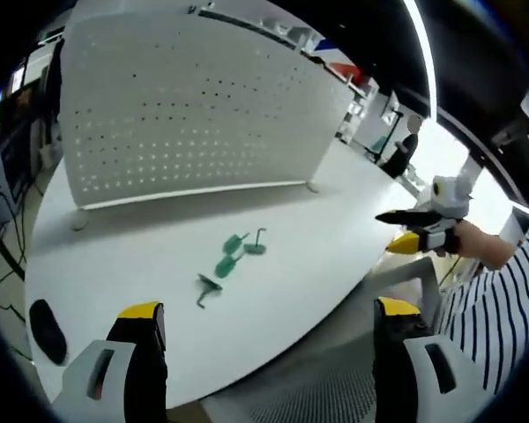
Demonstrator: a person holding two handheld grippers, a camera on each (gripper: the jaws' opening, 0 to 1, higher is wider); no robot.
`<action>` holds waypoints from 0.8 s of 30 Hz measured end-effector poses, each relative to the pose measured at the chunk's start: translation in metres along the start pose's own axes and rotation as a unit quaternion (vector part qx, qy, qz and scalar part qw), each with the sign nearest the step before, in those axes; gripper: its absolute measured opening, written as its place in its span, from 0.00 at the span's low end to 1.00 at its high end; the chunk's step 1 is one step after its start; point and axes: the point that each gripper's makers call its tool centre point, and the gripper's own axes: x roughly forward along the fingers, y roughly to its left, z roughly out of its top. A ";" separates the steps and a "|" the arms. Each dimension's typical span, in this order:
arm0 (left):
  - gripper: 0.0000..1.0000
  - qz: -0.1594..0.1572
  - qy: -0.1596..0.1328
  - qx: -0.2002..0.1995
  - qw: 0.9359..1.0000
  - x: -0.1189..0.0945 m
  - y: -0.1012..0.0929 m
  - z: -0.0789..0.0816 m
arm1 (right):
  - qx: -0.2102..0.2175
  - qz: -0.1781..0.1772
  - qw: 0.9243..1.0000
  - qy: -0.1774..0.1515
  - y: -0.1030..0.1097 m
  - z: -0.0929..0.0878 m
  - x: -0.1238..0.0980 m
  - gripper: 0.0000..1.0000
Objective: Insert the hook assembly into the mounting plate slot until the hook locks in place.
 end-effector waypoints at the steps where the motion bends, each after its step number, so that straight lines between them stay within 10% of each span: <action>1: 1.00 0.000 0.004 0.010 1.000 0.002 0.000 0.000 | -0.001 0.000 1.000 0.001 0.000 0.000 0.000 0.87; 24: 1.00 0.004 0.024 -0.017 1.000 0.011 0.007 -0.017 | -0.002 0.037 0.999 0.023 0.021 -0.006 0.028 0.79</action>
